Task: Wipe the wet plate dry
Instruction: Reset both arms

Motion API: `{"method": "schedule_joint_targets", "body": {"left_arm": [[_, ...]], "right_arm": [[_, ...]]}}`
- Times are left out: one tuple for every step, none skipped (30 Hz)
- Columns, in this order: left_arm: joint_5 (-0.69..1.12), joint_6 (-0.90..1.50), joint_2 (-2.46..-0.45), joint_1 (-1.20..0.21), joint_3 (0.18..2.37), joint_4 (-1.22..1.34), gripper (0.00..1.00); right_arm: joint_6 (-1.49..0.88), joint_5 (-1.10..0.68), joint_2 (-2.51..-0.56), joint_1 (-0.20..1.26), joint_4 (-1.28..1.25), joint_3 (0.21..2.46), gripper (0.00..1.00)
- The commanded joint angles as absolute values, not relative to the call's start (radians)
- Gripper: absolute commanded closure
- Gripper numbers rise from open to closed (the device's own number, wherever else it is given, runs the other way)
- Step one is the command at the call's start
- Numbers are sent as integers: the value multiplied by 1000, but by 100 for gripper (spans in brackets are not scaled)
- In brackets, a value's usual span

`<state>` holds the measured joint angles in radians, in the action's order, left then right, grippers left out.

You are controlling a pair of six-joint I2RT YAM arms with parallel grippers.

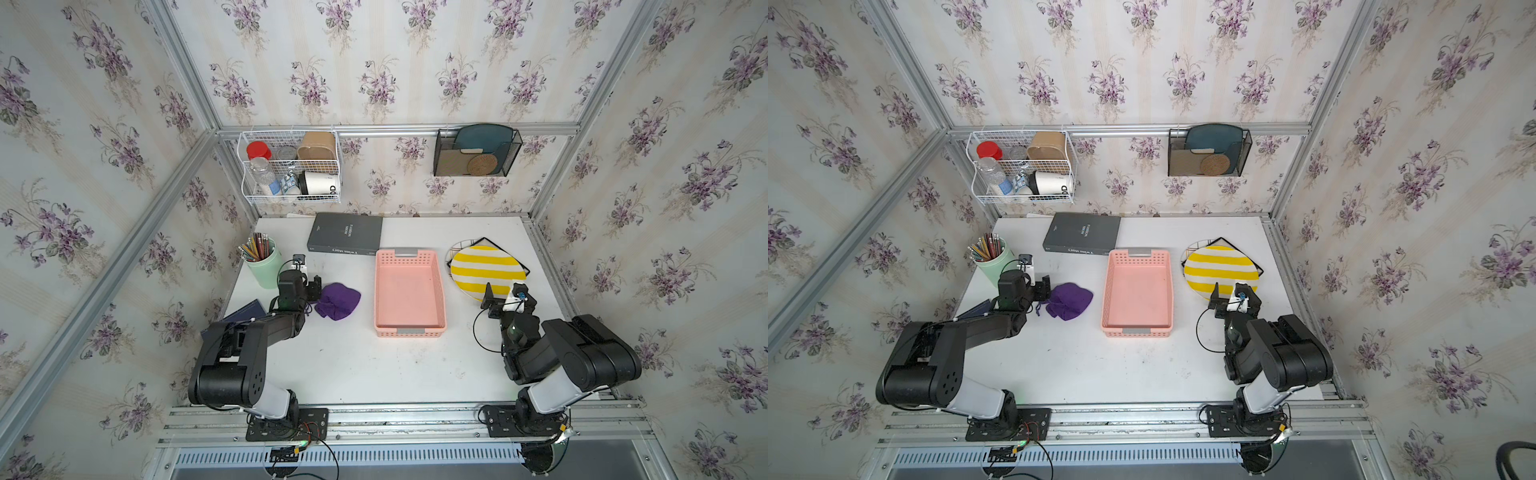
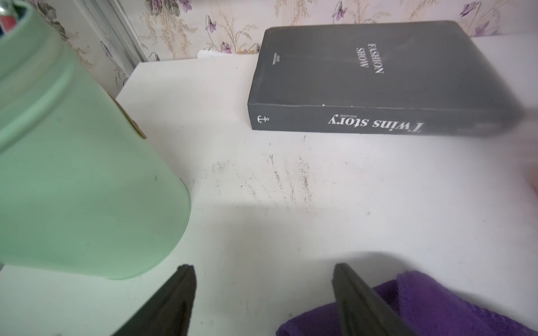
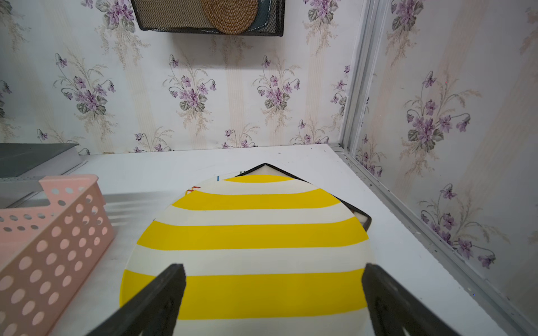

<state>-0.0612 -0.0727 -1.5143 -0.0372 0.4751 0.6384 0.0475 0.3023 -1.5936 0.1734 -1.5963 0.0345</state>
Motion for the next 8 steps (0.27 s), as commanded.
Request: {"method": "schedule_joint_targets", "body": {"left_arm": [[-9, -93, -1550, -33, 377, 945, 0], [-12, -90, -1553, -34, 383, 919, 1], [-22, -77, -1527, -34, 412, 816, 1], [-27, -78, -1514, -34, 433, 756, 1], [-30, -74, -1512, -32, 435, 758, 1], [-43, -65, -1524, -31, 421, 817, 1], [-45, -69, -1540, -32, 397, 886, 1], [-57, -72, -1553, -34, 390, 909, 1]], "right_arm": [[68, 342, -1597, 177, -1711, 48, 0], [69, 349, -1598, 176, -1700, 56, 0], [65, 358, -1589, 177, -1663, 73, 0], [53, 367, -1576, 176, -1614, 87, 0], [45, 370, -1570, 174, -1573, 103, 0], [43, 374, -1571, 172, -1568, 107, 0], [45, 375, -1573, 171, -1578, 103, 0], [47, 371, -1573, 171, -1593, 94, 0]]}}
